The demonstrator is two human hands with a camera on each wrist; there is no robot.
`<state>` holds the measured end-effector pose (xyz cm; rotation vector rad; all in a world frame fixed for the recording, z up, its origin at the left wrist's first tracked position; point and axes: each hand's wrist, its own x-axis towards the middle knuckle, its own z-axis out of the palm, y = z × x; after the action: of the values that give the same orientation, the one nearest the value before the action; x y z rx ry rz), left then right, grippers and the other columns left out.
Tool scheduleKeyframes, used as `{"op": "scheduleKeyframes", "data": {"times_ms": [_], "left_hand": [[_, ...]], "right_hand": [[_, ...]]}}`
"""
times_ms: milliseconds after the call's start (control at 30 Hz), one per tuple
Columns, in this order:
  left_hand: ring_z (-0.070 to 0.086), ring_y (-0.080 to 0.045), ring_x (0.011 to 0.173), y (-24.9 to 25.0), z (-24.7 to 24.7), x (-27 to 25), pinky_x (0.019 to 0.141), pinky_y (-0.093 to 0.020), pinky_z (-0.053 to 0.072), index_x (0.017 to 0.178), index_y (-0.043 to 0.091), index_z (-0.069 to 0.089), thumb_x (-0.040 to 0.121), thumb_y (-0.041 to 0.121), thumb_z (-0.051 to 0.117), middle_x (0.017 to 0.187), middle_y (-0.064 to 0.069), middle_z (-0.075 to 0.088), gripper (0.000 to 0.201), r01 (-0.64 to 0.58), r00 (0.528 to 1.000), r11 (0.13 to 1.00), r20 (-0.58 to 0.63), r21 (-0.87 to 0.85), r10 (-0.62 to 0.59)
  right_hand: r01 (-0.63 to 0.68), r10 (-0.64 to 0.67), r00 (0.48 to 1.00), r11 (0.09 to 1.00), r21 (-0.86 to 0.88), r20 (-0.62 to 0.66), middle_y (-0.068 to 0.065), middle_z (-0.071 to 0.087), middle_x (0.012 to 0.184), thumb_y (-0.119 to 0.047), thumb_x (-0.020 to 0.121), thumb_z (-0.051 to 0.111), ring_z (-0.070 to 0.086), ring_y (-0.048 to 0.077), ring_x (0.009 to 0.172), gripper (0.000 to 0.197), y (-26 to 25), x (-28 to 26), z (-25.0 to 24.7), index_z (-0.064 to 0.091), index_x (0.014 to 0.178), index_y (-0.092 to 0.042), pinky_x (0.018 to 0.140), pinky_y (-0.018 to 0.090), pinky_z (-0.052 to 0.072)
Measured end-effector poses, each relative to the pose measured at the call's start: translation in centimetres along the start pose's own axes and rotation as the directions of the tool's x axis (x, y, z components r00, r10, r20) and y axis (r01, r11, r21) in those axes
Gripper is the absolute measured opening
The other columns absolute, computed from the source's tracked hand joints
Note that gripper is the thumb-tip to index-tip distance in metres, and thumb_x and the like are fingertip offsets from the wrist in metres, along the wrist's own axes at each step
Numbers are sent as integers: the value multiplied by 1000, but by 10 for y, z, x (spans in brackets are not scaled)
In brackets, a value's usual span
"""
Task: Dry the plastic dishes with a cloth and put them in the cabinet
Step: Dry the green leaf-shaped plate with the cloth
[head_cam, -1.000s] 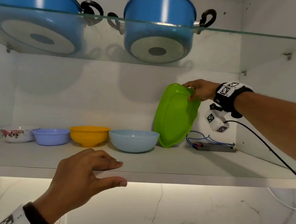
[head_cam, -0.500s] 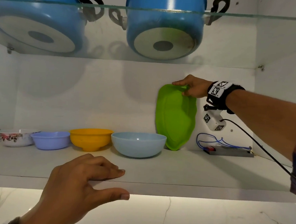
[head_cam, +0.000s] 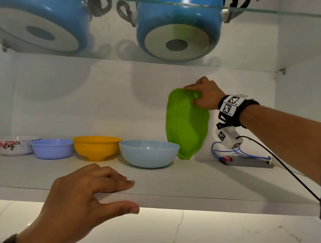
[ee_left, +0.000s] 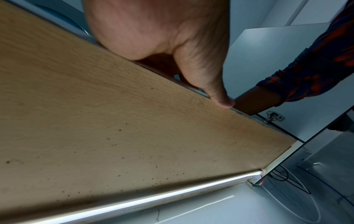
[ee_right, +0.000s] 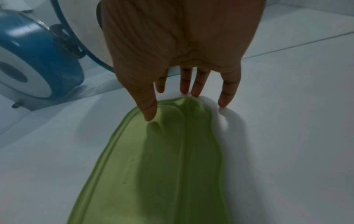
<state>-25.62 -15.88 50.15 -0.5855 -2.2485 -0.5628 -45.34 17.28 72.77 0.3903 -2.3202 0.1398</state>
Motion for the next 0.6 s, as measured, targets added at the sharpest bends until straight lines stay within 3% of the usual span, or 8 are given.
{"op": "scheduleKeyframes", "data": {"times_ms": [133,333,433,533,600], "left_hand": [[50,17,104,1,0,-1,65,-21,49,99,81,51,58,100,43,104,49,56,47,-8,1000,1000,-7,-8,8],[50,17,102,4,0,-1,61,-18,47,94,67,65,62,98,42,106,47,56,50,-7,1000,1000,-5,-11,7],[48,18,103,5,-1,-1,61,-16,44,93,66,66,62,98,41,109,48,55,51,-6,1000,1000,-12,-21,6],[49,18,103,6,-1,-1,60,-16,44,93,64,67,62,97,42,107,48,56,52,-15,1000,1000,-18,-27,15],[48,19,103,5,-1,-1,60,-16,44,93,65,67,63,97,42,107,48,55,51,-23,999,999,-27,-25,22]], "right_hand": [[-140,140,990,990,14,-31,15,32,142,-42,78,80,36,39,131,86,3,-9,0,33,151,-38,110,40,36],[-273,276,961,954,122,-3,14,36,138,-56,68,83,47,34,128,90,16,-18,4,38,145,-40,109,44,41],[-281,288,958,918,280,17,13,46,134,-48,67,87,51,31,123,86,14,-20,4,43,141,-40,105,43,46],[-217,230,973,863,456,28,10,56,129,-27,77,85,58,28,115,72,15,-23,7,46,138,-33,97,41,52],[-193,210,977,785,588,40,7,58,121,-14,87,75,63,23,101,60,16,-26,9,47,139,-28,77,31,58]]}}
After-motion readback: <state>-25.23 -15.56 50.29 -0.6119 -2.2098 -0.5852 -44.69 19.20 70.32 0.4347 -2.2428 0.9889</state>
